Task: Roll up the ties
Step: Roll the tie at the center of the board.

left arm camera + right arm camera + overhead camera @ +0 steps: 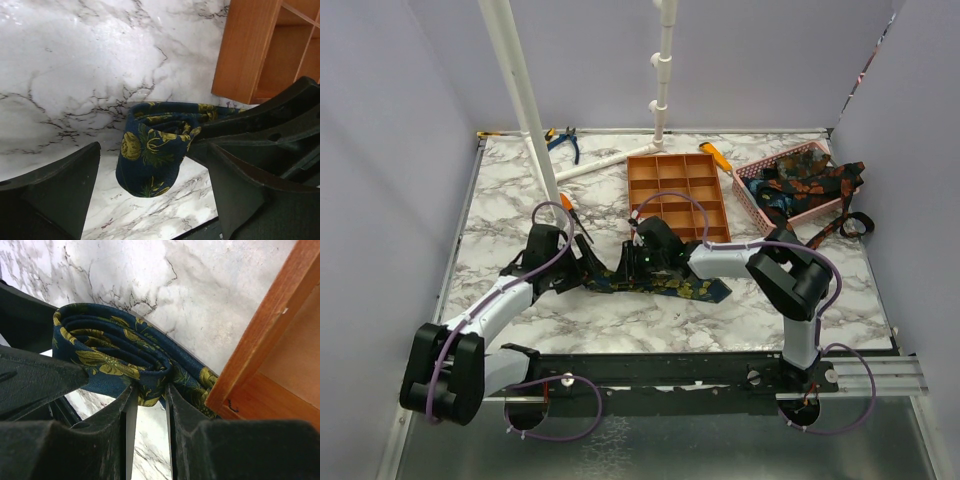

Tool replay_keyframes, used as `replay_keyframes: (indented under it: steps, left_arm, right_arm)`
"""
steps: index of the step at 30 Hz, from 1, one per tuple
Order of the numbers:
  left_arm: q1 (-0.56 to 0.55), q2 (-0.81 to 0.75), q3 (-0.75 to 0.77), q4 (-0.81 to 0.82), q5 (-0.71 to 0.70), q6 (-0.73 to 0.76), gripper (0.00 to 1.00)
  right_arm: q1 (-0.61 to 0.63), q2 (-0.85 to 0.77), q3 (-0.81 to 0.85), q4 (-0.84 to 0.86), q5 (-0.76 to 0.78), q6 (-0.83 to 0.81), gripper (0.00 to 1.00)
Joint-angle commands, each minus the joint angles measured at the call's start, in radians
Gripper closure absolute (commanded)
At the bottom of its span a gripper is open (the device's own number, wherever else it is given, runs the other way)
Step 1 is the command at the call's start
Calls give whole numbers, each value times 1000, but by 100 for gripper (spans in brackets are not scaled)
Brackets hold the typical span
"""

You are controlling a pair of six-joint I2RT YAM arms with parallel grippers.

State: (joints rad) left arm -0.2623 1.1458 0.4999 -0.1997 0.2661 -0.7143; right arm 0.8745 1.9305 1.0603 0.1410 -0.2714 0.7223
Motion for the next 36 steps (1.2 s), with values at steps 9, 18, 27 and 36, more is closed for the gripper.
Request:
replay_keyframes:
  steps: [9, 18, 27, 36]
  left_arm:
    - [-4, 21, -49, 148, 149, 25, 34]
    - [-5, 33, -86, 249, 229, -2, 42]
    - [-14, 35, -99, 286, 255, -11, 74]
    - [-47, -16, -53, 145, 110, 38, 100]
  right_arm:
    - [-33, 32, -91, 13, -62, -23, 73]
    - [-44, 41, -92, 27, -88, -24, 73]
    - [-47, 37, -84, 36, -104, -20, 74]
    - [-47, -108, -109, -58, -20, -22, 57]
